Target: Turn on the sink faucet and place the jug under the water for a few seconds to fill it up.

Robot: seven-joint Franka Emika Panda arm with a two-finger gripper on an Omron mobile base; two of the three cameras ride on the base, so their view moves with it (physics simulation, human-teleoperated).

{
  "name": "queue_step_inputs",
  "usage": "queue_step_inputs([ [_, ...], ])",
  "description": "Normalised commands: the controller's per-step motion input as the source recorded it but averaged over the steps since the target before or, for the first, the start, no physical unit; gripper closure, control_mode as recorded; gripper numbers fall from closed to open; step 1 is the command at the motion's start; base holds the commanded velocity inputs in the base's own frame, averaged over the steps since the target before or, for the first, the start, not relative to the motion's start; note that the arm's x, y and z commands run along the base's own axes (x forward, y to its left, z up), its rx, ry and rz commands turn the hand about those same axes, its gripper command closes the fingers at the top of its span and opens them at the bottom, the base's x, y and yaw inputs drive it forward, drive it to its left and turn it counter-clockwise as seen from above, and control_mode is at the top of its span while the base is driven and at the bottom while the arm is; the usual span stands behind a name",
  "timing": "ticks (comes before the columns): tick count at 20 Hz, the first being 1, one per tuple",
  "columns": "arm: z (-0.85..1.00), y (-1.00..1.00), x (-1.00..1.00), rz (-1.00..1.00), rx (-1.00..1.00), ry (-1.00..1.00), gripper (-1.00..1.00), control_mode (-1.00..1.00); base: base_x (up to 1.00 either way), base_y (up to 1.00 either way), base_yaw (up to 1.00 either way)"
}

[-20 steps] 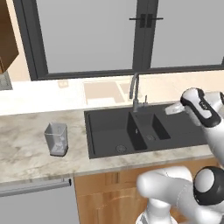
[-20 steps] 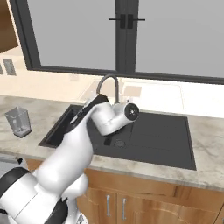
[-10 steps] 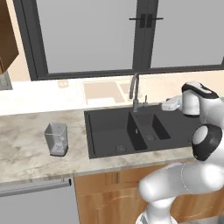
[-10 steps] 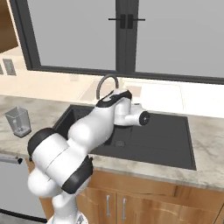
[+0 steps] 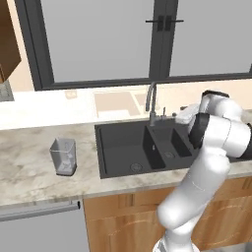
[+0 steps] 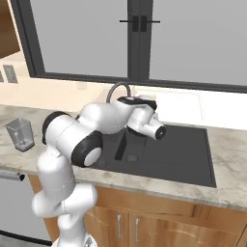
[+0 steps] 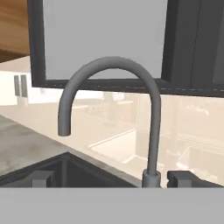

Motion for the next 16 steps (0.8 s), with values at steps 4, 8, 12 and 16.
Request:
queue_step_inputs([
  [4, -0.25, -0.19, 0.44, 0.04, 0.0, -0.1, -1.0, -1.0, 0.0, 0.0, 0.0],
  [8, -0.31, -0.03, 0.58, 0.02, 0.0, -0.01, -1.0, -1.0, 0.0, 0.0, 0.0],
  [12, -0.27, 0.01, 0.58, 0.0, 0.0, 0.0, -1.0, -1.0, 0.0, 0.0, 0.0],
  [16, -0.22, 0.0, 0.53, 0.0, 0.0, 0.0, -1.0, -1.0, 0.0, 0.0, 0.0],
])
